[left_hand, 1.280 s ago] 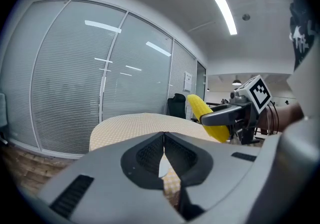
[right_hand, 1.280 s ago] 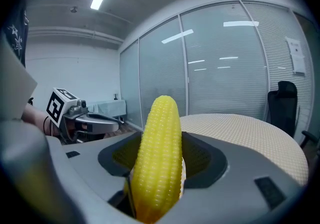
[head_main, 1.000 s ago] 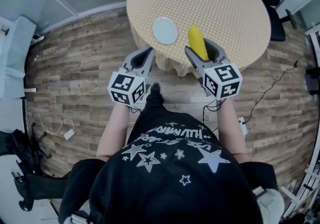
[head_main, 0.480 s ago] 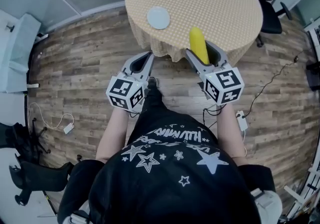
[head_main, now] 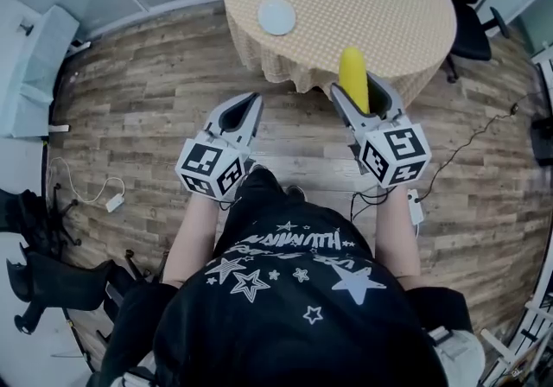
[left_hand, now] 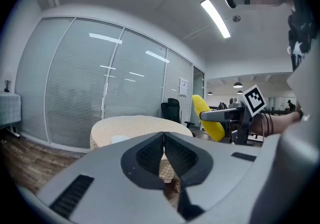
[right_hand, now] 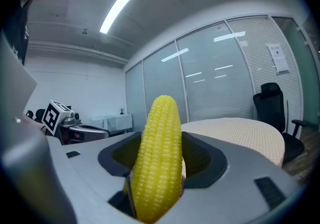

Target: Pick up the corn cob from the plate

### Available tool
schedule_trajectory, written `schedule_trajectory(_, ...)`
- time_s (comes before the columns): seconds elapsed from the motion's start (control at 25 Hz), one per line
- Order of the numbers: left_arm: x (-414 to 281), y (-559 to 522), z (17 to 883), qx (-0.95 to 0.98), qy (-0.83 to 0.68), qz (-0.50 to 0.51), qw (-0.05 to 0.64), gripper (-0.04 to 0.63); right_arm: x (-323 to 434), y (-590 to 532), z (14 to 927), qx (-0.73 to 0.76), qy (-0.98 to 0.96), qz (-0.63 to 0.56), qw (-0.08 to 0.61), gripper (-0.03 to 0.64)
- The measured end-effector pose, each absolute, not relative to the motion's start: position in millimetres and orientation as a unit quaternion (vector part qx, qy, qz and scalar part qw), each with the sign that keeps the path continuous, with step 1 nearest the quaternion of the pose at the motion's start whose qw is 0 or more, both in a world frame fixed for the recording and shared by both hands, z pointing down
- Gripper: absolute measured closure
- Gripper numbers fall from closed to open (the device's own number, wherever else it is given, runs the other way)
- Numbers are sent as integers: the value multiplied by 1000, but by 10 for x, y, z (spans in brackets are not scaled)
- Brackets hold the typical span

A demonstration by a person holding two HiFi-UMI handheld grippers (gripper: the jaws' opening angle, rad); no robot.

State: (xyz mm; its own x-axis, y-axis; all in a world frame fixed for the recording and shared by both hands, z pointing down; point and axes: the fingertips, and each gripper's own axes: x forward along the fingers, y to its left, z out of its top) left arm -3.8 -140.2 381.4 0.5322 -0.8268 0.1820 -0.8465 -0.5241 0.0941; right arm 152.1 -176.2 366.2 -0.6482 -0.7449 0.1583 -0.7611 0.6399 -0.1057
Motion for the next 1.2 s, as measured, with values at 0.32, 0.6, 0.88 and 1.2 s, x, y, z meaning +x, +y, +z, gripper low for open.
schedule_trajectory(0.32,-102,-1249,3857,868,-484,66,87,586,1312,-1692,3626,392,-915,83,47,357)
schedule_trajectory(0.6,-222,-971,3870,864,-492,55,88,586,1163,-1463,3562,375,-924,65,45,357)
schedule_trajectory(0.88,-419,-501,3803,858,-504,42,88,586,907,-948,3574,357,-930,65,55,357)
schedule_trajectory(1.2,-504,176,3809,860,-500,43,92,586,777,-204,3614,358,-929,68,67,357)
